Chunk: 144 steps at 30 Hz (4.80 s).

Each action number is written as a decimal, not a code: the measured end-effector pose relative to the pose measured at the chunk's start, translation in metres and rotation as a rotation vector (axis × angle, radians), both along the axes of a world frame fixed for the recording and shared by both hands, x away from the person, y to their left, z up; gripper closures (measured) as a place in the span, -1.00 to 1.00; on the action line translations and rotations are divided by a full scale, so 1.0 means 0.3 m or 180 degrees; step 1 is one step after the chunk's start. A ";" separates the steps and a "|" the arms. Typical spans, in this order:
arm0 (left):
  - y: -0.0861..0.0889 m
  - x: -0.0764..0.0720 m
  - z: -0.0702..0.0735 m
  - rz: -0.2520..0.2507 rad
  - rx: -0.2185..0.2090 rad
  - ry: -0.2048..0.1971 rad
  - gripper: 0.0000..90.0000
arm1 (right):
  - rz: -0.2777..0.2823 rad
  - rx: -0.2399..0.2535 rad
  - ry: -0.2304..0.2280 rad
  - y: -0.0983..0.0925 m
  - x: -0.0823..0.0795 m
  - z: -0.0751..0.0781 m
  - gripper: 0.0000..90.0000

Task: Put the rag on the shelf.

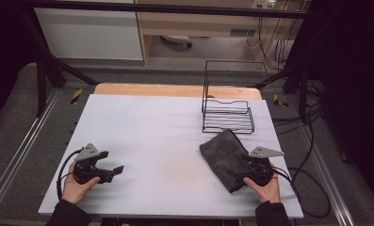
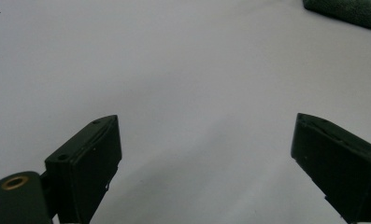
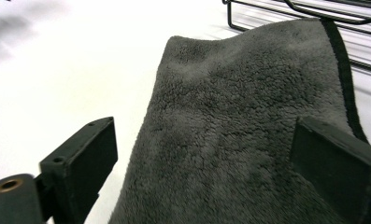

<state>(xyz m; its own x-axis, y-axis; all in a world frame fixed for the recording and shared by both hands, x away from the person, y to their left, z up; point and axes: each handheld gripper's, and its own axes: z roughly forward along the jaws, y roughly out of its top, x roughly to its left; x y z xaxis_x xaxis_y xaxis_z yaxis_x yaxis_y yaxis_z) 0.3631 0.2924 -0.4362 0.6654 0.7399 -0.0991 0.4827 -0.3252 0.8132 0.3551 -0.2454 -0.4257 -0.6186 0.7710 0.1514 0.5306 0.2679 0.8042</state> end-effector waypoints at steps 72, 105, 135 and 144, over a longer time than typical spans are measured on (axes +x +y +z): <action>0.006 0.001 0.008 0.0073 0.0073 -0.0039 -0.77 | 0.0344 -0.0171 0.0082 0.343 0.021 0.011 0.92; 0.001 0.002 0.007 0.0050 0.0093 -0.0023 -0.77 | 0.0350 -0.0027 0.0264 0.697 0.072 -0.024 0.92; -0.065 -0.009 0.021 -0.0061 0.0076 0.0061 -0.82 | 0.0201 -0.0315 0.0230 0.360 0.039 -0.050 0.49; -0.069 -0.011 0.019 -0.0065 0.0081 0.0094 -0.80 | 0.0187 -0.0176 0.0253 0.344 0.030 -0.060 0.77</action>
<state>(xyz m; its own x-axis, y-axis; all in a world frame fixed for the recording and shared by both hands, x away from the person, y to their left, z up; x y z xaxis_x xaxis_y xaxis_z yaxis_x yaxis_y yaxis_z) 0.3599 0.2717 -0.4305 0.6776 0.7286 -0.1001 0.4993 -0.3557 0.7900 0.3641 -0.1423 -0.4437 -0.6508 0.7422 0.1601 0.5742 0.3432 0.7433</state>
